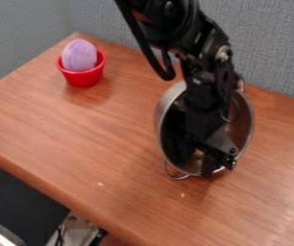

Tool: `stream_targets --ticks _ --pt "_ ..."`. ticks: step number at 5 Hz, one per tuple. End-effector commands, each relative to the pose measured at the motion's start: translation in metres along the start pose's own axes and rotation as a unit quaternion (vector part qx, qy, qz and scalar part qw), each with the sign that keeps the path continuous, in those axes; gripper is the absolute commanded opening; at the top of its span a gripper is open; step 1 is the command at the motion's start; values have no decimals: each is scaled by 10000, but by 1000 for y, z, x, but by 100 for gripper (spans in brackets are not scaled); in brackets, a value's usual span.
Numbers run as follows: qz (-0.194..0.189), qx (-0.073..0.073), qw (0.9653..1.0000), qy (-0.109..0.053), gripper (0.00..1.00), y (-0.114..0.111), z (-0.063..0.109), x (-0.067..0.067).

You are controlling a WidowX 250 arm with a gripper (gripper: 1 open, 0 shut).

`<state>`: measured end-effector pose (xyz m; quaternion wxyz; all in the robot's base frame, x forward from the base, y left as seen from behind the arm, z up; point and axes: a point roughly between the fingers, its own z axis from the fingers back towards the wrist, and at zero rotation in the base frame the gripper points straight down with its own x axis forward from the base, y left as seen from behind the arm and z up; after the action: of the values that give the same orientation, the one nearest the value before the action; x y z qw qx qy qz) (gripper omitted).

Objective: Remove the yellow object from the metal pot

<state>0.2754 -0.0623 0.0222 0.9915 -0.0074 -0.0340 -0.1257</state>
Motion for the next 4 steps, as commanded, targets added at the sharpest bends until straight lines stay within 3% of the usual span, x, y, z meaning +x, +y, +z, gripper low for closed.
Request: stream_targets --ticks 1,4 --pt "57 58 9999 -121 0 8 5 5" --pt "168 -56 9995 -258 0 8 11 8"
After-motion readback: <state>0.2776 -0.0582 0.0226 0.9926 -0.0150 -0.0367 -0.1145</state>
